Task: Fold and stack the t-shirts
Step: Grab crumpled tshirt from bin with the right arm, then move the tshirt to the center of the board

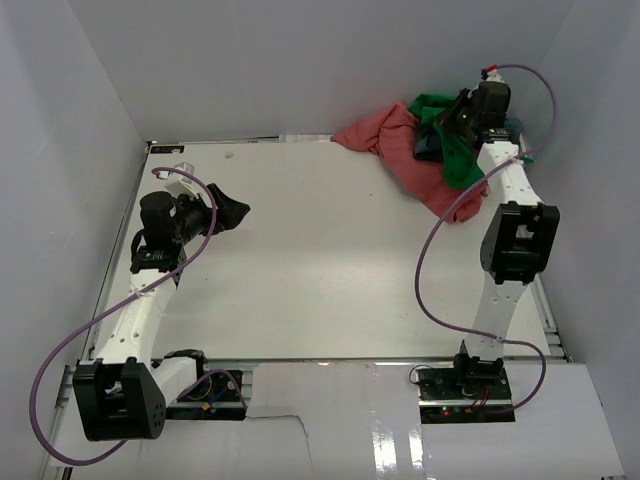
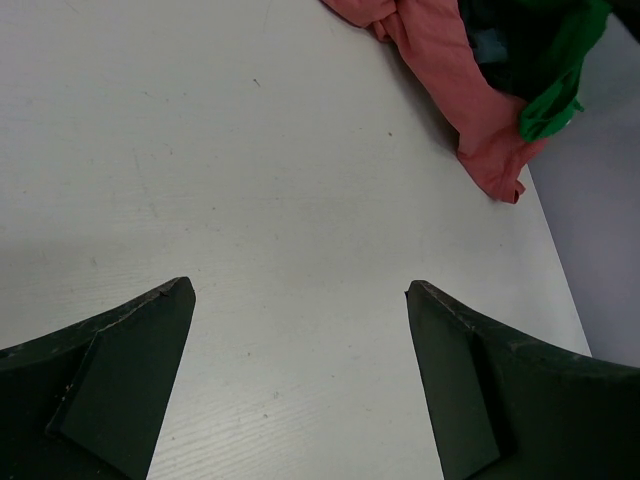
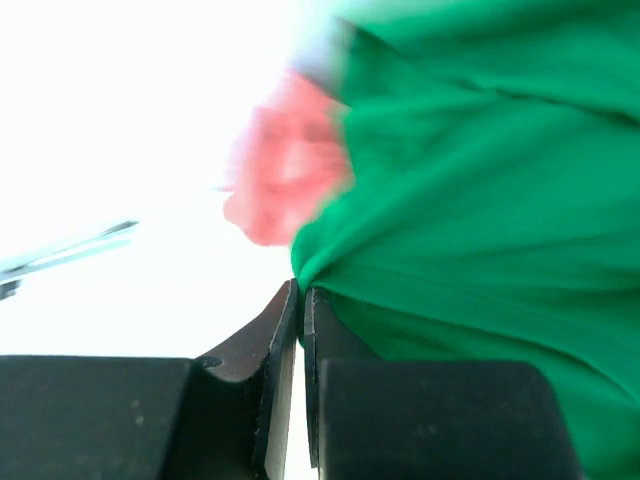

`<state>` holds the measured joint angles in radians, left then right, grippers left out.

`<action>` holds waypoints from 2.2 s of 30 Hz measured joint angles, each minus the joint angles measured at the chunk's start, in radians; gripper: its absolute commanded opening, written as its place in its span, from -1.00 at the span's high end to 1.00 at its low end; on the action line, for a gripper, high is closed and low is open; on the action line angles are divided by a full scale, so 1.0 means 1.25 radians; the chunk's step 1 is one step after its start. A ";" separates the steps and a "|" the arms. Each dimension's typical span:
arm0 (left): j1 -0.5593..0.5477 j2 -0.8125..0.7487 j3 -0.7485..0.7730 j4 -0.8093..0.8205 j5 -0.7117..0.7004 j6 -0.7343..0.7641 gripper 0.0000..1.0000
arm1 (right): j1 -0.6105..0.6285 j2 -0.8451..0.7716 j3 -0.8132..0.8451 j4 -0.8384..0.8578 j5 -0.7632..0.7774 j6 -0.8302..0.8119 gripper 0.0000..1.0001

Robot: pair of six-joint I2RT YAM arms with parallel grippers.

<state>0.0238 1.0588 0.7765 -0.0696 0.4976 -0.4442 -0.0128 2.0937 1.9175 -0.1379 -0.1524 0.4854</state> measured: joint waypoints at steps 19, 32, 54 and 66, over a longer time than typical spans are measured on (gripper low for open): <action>0.000 -0.020 0.000 0.000 0.000 -0.001 -0.96 | 0.488 -0.732 -0.199 -0.283 -0.122 -0.251 0.85; 0.000 -0.024 -0.002 -0.001 0.000 -0.004 -0.96 | 0.483 -0.729 -0.375 -0.603 0.216 -0.193 0.85; 0.000 -0.031 -0.006 -0.001 0.004 -0.003 -0.96 | 0.164 -0.637 -0.542 -0.580 0.372 -0.145 0.84; -0.114 0.022 0.023 -0.127 -0.010 0.043 -0.96 | 0.163 -0.604 -0.540 -0.533 0.329 -0.150 -0.89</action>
<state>-0.1181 1.0863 0.8055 -0.2279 0.4847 -0.3901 0.1909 1.3384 1.2419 -0.8040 0.2592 0.2985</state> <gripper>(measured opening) 0.979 0.938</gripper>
